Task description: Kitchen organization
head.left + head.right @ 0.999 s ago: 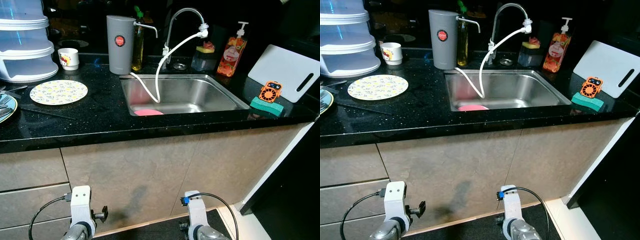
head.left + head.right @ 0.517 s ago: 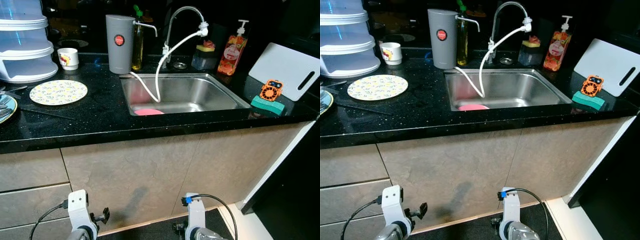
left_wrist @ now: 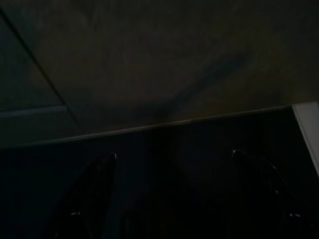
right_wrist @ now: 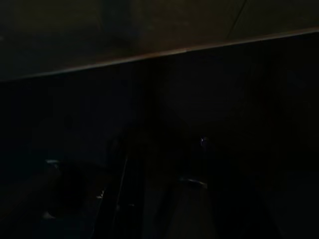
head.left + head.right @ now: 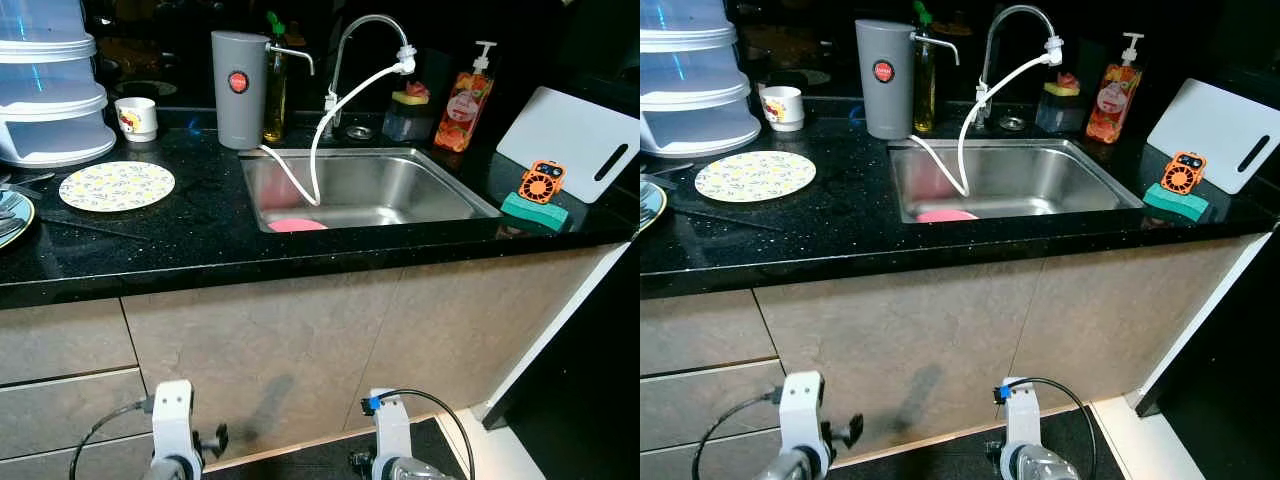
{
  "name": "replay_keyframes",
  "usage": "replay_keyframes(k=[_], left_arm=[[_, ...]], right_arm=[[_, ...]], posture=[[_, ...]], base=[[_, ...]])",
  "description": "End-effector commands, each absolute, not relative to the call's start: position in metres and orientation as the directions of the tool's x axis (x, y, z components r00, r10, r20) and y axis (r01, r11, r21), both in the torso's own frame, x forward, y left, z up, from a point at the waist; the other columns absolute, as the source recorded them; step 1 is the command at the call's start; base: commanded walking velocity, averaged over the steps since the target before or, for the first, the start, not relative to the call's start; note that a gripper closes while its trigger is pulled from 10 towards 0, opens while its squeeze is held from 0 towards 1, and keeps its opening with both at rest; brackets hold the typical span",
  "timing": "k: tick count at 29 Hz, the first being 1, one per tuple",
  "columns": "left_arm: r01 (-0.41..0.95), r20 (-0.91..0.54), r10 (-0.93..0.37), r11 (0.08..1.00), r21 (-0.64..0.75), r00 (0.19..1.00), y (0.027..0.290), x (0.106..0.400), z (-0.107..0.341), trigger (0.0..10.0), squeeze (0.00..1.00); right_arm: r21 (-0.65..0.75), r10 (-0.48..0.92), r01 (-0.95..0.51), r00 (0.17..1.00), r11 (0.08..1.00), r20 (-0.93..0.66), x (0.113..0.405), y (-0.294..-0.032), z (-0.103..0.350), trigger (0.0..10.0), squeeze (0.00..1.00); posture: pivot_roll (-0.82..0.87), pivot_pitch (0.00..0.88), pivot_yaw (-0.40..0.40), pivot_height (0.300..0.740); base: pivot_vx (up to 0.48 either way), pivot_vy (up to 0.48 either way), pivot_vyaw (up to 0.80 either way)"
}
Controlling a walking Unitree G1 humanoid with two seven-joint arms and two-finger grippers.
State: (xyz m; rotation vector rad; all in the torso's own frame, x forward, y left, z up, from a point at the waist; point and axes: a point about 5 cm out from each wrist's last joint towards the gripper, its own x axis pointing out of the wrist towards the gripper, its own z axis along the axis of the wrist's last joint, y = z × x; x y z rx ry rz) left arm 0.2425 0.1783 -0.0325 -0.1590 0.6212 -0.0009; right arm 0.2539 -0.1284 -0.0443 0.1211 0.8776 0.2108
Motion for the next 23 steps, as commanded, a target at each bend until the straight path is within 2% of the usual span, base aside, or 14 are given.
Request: replay_keyframes(k=[1, 12, 23], left_arm=[[-0.063, -0.578, -0.052, 0.982, -0.177, 0.814, 0.172, 0.241, -0.033, 10.0, 0.0], [-0.051, -0.576, -0.05, 0.986, -0.157, 0.816, 0.178, 0.237, -0.033, 10.0, 0.0], [-0.006, -0.6, -0.068, 0.993, -0.121, 0.797, 0.168, 0.236, -0.037, 10.0, 0.0]], right_arm=[[0.154, 0.201, -0.13, 0.6, 0.98, -0.774, 0.248, -0.138, -0.049, 10.0, 0.0], [0.182, 0.202, -0.094, 0.597, 0.979, -0.777, 0.244, -0.137, -0.052, 10.0, 0.0], [0.156, 0.185, -0.1, 0.602, 0.983, -0.777, 0.244, -0.14, -0.052, 10.0, 0.0]], posture=[[0.03, 0.0, -0.107, 0.74], [0.03, 0.0, -0.104, 0.74], [0.02, 0.0, -0.092, 0.74]], base=[[0.0, 0.0, 0.0], [0.0, 0.0, 0.0], [0.0, 0.0, 0.0]])
